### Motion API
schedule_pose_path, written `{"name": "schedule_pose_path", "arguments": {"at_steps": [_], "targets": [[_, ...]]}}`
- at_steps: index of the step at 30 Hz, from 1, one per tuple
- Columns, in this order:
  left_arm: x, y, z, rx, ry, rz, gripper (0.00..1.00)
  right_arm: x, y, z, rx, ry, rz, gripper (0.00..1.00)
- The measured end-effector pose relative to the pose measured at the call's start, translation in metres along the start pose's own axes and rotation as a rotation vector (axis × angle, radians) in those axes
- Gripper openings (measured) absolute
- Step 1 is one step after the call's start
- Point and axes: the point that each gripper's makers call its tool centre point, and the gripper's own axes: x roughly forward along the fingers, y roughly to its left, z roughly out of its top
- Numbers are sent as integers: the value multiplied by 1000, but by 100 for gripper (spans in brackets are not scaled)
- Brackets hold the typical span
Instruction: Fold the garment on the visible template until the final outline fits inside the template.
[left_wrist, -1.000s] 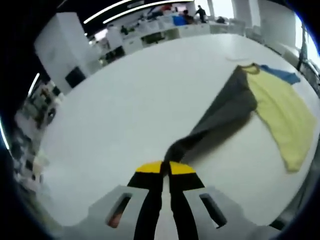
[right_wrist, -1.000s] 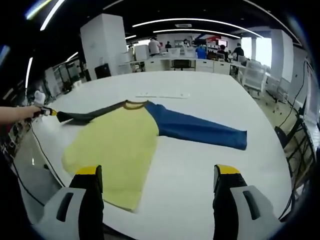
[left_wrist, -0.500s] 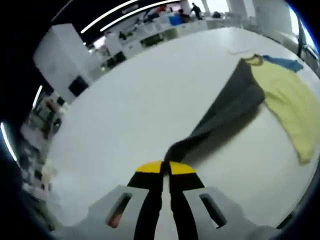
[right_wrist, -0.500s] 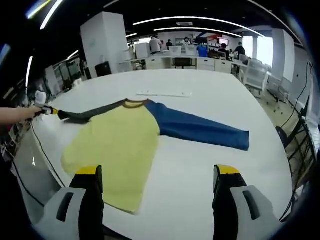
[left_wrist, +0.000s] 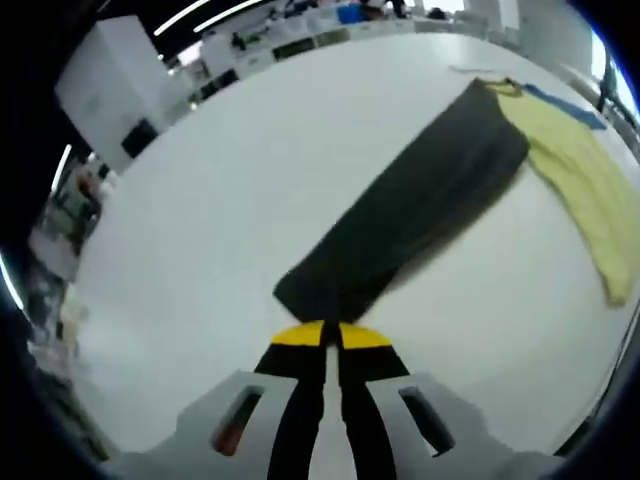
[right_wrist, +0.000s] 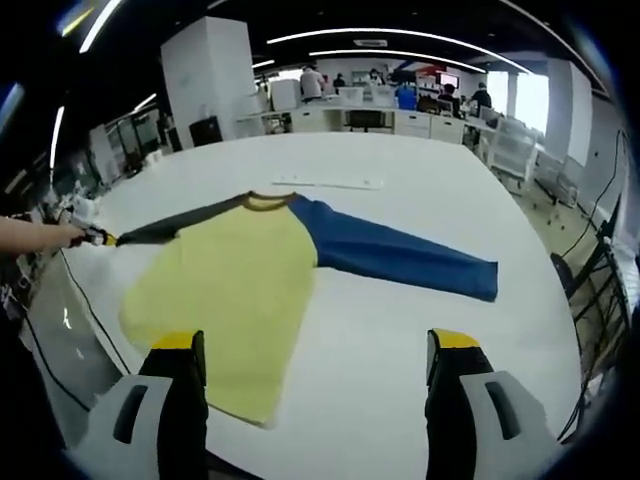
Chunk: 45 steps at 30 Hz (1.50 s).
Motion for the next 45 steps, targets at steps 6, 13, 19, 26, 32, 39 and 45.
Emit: {"name": "schedule_pose_path", "arguments": {"at_steps": [6, 13, 19, 26, 32, 39, 45], "targets": [[7, 5, 3, 7, 6, -5, 0, 3, 0, 0, -3, 6, 0, 91], [10, 3, 2, -7, 10, -17, 0, 3, 1, -2, 1, 14, -2, 91], [9, 2, -1, -29, -8, -27, 0, 7, 0, -1, 7, 16, 0, 91], [9, 2, -1, -25, -10, -36, 0, 10, 5, 2, -2, 16, 14, 91], [0, -10, -5, 21, -41, -34, 0, 8, 1, 1, 7, 16, 6, 91], [-13, -22, -8, 123, -114, -40, 0, 8, 1, 2, 6, 13, 9, 90], [-19, -31, -18, 184, -116, -62, 0, 11, 4, 4, 1, 11, 19, 90]]}}
